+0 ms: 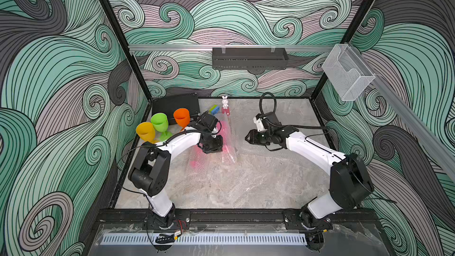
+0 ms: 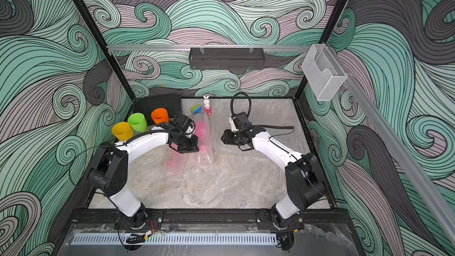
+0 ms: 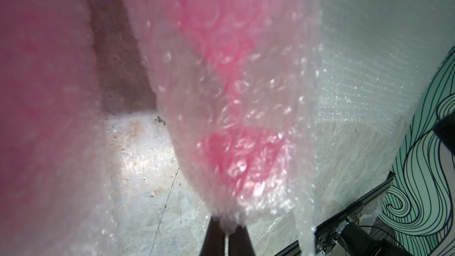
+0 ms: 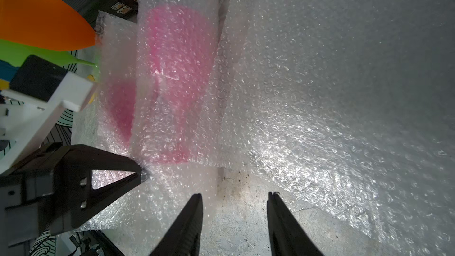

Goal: Unpack wine glasses from bubble wrap
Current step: Move the bubble wrap to the center of the board.

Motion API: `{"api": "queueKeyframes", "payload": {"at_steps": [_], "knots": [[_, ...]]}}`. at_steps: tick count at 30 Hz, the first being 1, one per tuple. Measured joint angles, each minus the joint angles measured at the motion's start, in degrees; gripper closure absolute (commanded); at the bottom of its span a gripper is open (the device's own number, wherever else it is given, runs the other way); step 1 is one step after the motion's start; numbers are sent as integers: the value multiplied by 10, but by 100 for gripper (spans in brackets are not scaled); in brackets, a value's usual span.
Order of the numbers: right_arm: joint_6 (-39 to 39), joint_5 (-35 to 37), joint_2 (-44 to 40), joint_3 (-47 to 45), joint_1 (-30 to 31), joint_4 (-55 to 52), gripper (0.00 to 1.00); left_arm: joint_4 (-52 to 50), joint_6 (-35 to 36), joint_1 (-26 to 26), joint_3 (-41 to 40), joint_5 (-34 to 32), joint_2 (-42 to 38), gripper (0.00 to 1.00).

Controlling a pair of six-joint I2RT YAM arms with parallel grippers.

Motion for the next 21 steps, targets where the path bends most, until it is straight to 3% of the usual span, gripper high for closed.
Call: {"api": "queueKeyframes", "payload": {"at_steps": [10,21], "knots": [[0,-5,-36,-24,3,4,53,17,9,-39,-84,18,-76,100],[0,-5,-75,-57,9,4,50,43,25,-103,-115,35,-122,100]]}}
